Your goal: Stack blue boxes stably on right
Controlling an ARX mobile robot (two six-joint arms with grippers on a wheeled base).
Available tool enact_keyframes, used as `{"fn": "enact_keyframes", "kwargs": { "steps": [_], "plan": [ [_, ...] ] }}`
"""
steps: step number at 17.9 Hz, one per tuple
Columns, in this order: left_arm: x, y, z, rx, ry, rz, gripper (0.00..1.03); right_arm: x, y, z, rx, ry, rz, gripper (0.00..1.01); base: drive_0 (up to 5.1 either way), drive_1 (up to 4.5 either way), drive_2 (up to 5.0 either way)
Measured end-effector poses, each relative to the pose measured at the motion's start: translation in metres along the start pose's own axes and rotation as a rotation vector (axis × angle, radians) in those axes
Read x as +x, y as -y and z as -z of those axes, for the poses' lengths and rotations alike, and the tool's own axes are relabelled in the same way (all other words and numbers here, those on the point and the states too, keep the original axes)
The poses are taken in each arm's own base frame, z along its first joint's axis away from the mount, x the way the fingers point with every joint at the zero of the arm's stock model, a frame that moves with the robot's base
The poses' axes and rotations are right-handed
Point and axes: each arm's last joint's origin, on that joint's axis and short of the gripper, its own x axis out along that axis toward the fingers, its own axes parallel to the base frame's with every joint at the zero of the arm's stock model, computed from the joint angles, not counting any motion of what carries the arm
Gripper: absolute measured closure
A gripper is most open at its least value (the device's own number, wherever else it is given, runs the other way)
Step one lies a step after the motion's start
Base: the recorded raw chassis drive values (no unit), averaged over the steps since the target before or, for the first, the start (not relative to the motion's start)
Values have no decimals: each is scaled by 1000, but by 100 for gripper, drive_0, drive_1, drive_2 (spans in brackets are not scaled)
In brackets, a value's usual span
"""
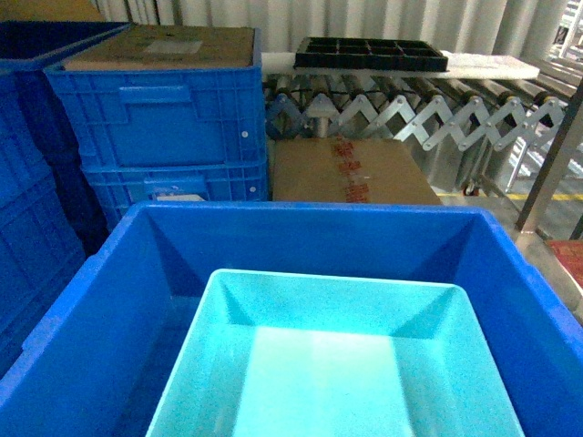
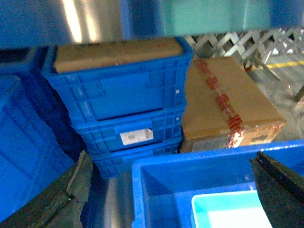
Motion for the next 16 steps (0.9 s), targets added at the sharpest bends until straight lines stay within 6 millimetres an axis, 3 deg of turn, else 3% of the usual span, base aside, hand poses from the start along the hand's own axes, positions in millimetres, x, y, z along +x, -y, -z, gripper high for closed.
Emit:
{"fn": "enact_keyframes", "kwargs": {
  "steps": [2,3,5,7,8,9,12,15,16],
  "plan": [
    [-49,1,-18,-28,44,-40,5,-58,11,-34,7,48,61,3,0,0,0],
    [-66,5,-21,-51,61,-53,5,-76,7,-49,-2,82,78,3,0,0,0],
    [-75,10,-27,-123,107,-43,5,-82,-1,-63,-33,160,61,3,0,0,0],
    [-67,10,-24,-156,77,-54,5,-76,1,-58,-19,131,90,5,0,0,0],
    [-68,10,-25,-162,108,-56,6,-80,-3,-48,-8,165,185,18,0,0,0],
    [-75,5,-17,-134,253,-75,20,-89,-13,-25,2,183,241,32,0,0,0],
    [-83,-1,13,-97,285,-94,37,-91,-19,2,9,174,242,49,0,0,0],
    [-85,-4,30,-85,285,-99,47,-92,-21,16,11,160,239,58,0,0,0],
    [-85,-5,38,-79,278,-100,53,-92,-21,27,13,148,241,65,0,0,0]
  ]
}}
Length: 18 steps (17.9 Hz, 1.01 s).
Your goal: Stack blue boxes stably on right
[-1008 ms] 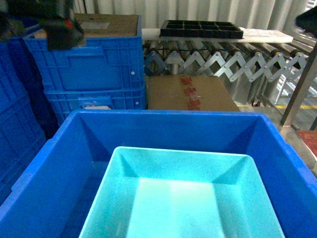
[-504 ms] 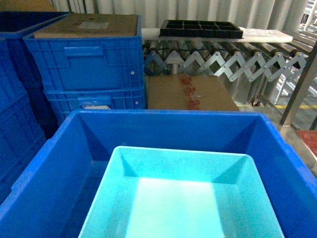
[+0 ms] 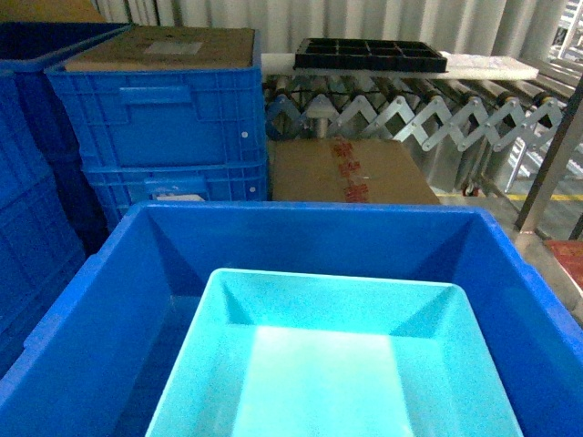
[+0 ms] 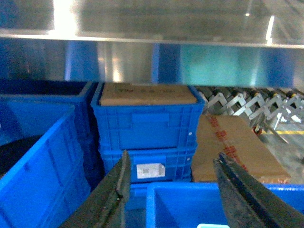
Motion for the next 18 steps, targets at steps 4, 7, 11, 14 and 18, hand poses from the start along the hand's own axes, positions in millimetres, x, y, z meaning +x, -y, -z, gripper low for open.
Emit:
{"fn": "enact_keyframes", "kwargs": {
  "steps": [4,7,11,14,18],
  "plan": [
    [-22,-12,48,12,-25,7,97,-18,-1,41,5,1,4,99,0,0,0],
    [-32,-18,64,13,-24,5,101,-26,-1,59,6,-11,3,99,0,0,0],
    [-36,-26,74,14,-36,5,101,-29,-1,68,6,-17,3,99,0,0,0],
    [-47,-28,88,14,-24,9,101,-38,-2,81,6,-4,4,99,0,0,0],
    [-60,-29,104,14,-29,7,101,-48,-2,96,6,-6,4,99,0,0,0]
  ]
}}
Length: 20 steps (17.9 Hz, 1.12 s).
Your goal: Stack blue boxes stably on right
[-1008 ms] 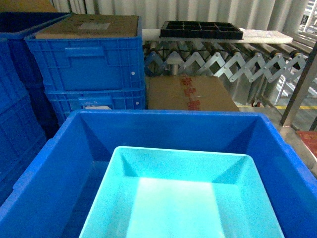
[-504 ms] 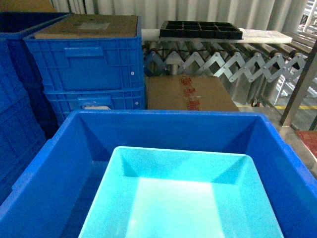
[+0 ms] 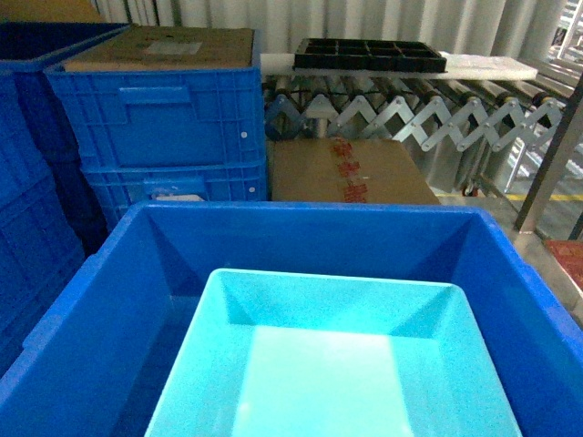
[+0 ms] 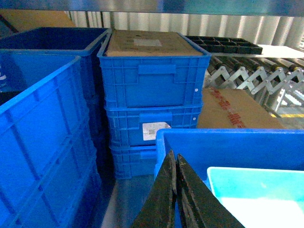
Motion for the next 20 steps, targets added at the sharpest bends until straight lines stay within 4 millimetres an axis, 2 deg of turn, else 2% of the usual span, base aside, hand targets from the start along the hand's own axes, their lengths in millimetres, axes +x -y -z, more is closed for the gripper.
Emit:
{"fn": "enact_keyframes", "kwargs": {
  "steps": [6,8,9,10,13,14,15,16,19,20],
  "plan": [
    [-11,0,12,0,32,1,101,-10,0,16,0,7,0,99,0,0,0],
    [-15,0,15,0,21,0,101,-12,0,15,0,14,1,99,0,0,0],
    [-16,0,14,0,25,2,101,-18,0,21,0,-40,-1,99,0,0,0],
    [-17,0,15,0,19,0,101,-23,0,16,0,27,-2,99,0,0,0],
    [-28,0,19,1,2,-1,101,-23,0,18,0,3,2,99,0,0,0],
    [-28,0,19,1,5,0,96,-23,0,18,0,4,2,99,0,0,0],
    [-28,0,19,1,5,0,56,-23,0,18,0,4,2,60,0,0,0],
    [-28,0,19,1,5,0,34,-23,0,18,0,4,2,38,0,0,0],
    [-28,0,19,1,5,0,5,-23,0,18,0,4,2,9,0,0,0],
    [-28,0,19,1,5,0,4,-23,0,18,1,4,2,1,0,0,0]
  ]
}}
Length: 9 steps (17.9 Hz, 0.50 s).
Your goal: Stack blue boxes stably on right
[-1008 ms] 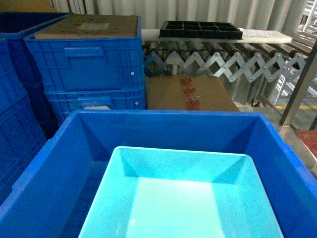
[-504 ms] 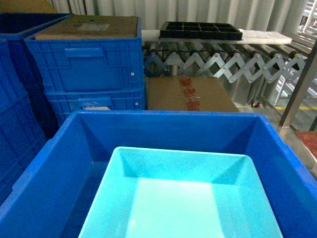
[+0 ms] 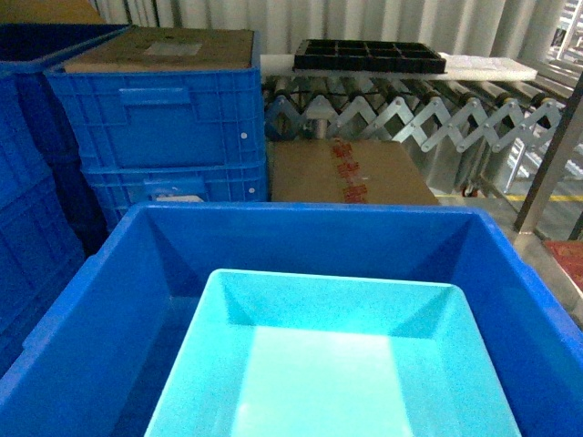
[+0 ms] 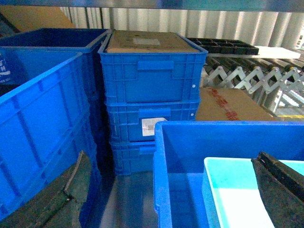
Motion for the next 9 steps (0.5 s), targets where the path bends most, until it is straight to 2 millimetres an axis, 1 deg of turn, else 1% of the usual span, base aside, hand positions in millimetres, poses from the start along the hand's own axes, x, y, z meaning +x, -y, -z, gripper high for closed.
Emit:
{"fn": "enact_keyframes", "kwargs": {
  "steps": [4,9],
  "plan": [
    [0,0,0,0,0,0,5,0,0,0,0,0,0,4,0,0,0],
    [0,0,0,0,0,0,5,0,0,0,0,0,0,3,0,0,0]
  ]
}}
